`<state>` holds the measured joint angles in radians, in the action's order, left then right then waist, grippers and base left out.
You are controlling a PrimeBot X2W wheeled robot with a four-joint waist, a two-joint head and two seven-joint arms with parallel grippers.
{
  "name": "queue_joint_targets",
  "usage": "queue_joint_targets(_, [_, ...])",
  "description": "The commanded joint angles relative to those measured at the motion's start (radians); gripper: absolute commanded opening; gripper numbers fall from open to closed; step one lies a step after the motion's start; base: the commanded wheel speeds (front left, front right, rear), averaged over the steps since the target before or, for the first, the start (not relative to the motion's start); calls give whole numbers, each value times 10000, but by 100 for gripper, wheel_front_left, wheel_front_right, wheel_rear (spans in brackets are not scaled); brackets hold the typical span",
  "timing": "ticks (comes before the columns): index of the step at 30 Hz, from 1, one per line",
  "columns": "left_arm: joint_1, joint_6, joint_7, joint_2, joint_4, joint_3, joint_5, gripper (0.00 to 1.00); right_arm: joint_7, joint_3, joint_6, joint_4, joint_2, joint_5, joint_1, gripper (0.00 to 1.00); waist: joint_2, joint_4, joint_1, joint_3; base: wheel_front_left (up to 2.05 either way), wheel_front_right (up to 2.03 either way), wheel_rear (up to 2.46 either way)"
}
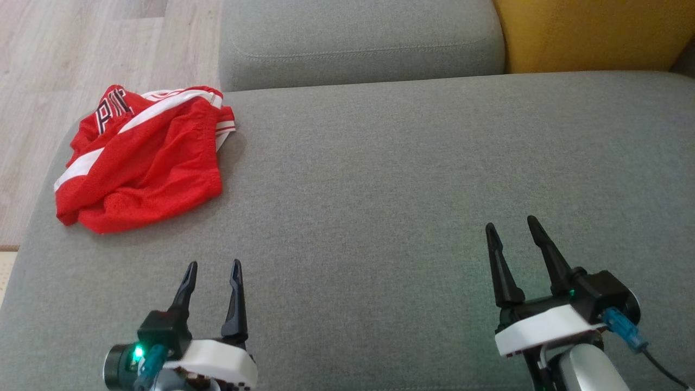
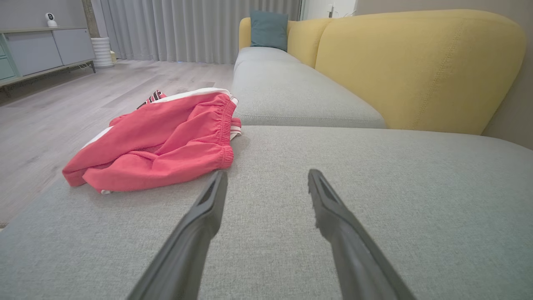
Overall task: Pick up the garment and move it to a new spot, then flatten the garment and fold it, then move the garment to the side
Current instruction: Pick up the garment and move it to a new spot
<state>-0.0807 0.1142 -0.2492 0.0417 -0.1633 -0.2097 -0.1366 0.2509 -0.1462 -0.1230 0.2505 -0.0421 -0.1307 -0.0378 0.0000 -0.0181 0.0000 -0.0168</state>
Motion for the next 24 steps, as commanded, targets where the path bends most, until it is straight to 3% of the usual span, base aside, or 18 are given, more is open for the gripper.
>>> queue_joint_targets(1, [342,-22,-126,85,311,384,-48,100,109,-181,-77,-292,-81,82,-353,100,0,2,0,-3,0,0,0])
queue_joint_targets(24, [303,106,-126,85,384,328,-33,100,109,-145,-77,-291,-81,99,-353,100,0,56,0,67,0,0,0])
